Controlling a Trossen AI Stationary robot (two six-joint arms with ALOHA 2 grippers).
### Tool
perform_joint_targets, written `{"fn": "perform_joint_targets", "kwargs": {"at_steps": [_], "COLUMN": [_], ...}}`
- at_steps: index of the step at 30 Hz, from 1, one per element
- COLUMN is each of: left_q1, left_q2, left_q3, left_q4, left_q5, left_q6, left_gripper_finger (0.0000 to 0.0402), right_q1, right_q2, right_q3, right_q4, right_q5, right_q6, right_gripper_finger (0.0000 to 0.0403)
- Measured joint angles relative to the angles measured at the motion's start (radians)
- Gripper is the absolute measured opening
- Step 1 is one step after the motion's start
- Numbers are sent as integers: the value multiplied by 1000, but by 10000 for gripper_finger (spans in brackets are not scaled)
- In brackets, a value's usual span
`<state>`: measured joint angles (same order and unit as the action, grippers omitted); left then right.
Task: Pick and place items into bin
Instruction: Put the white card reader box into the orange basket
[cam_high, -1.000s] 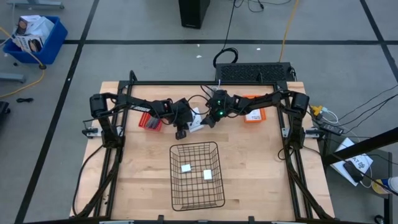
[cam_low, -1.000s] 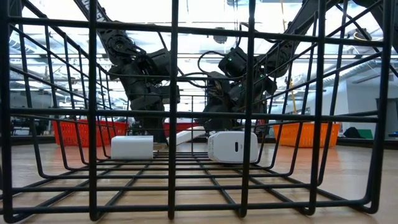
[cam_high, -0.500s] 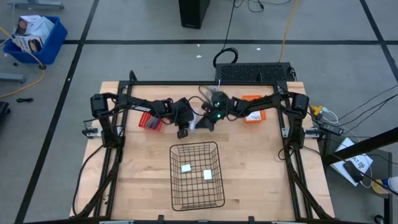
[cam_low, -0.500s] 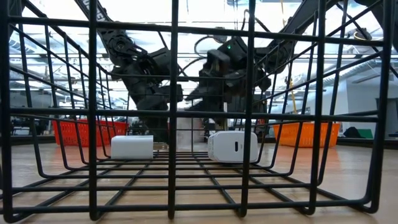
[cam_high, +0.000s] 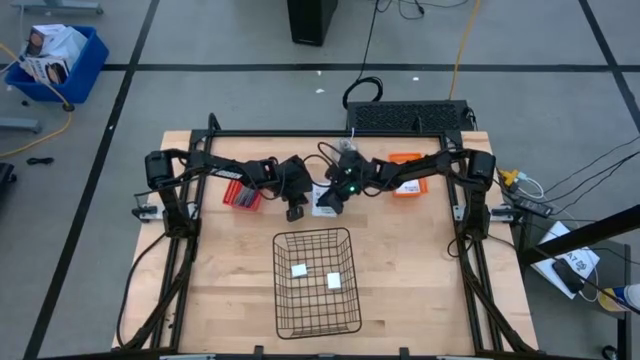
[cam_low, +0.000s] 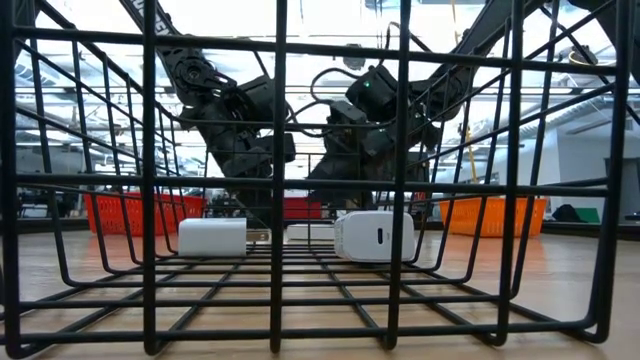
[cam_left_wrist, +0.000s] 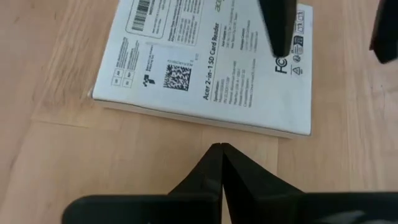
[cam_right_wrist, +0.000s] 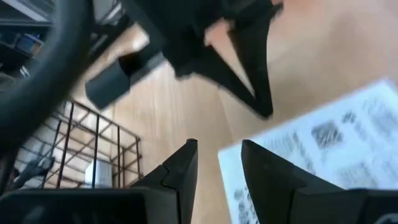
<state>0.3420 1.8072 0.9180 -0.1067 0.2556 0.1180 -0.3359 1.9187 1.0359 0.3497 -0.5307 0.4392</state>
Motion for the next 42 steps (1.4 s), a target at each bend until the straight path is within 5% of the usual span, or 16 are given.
{"fn": "perform_joint_targets", "kwargs": {"at_steps": [3,9,18,23,42], "left_q1": [-2,-18,-31,-31,-57], "left_q2": [0,0,0,0,30], "left_q3": [0,-1,-2,-2,17], "left_q4": [-8,13,17,32,136], "left_q5": [1,-19,-22,-46,-27], "left_q6": [-5,-4,-5,-8,24], "left_gripper_finger": [18,5,19,4,8], "right_q1": [-3,-10,10,18,11], "right_q2": [-17,-69,-160,-209,-93], "right_q3": [0,0,-1,-17,-83], "right_q4": [-92,-339,-418,-532,-392], "right_q5": [-6,198,229,425,324], "right_q6": [0,-66,-64,-72,38], "right_gripper_finger": [120,103,97,97,98]}}
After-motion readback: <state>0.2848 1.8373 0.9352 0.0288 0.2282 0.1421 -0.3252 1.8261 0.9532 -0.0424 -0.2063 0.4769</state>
